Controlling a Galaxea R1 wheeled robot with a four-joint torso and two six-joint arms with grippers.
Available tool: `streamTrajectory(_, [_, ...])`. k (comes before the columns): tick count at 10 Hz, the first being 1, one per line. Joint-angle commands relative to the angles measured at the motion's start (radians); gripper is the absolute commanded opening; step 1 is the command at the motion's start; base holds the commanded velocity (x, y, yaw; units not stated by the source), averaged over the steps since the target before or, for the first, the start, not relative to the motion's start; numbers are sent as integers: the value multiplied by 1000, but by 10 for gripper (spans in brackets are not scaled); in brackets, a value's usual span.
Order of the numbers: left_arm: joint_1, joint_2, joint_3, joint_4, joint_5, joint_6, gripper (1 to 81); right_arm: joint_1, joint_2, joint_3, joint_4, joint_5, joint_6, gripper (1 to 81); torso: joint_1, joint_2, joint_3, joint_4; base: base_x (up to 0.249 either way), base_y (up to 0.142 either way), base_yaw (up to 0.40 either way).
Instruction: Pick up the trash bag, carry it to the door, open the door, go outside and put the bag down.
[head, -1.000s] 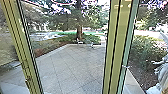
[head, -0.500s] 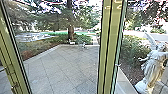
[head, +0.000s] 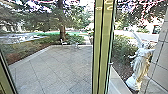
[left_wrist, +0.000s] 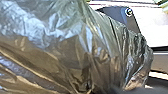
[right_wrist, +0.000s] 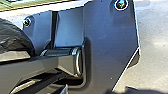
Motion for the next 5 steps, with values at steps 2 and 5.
streamTrajectory(2, [-48,-2,7,10,52,0,10,57,7,4,-6,-50,-3,811,0,0,0,0,0,0,-217])
streamTrajectory(5, [-48,-2,7,7,52,0,10,58,11,4,-6,-53,-5,811,0,0,0,0,0,0,-89])
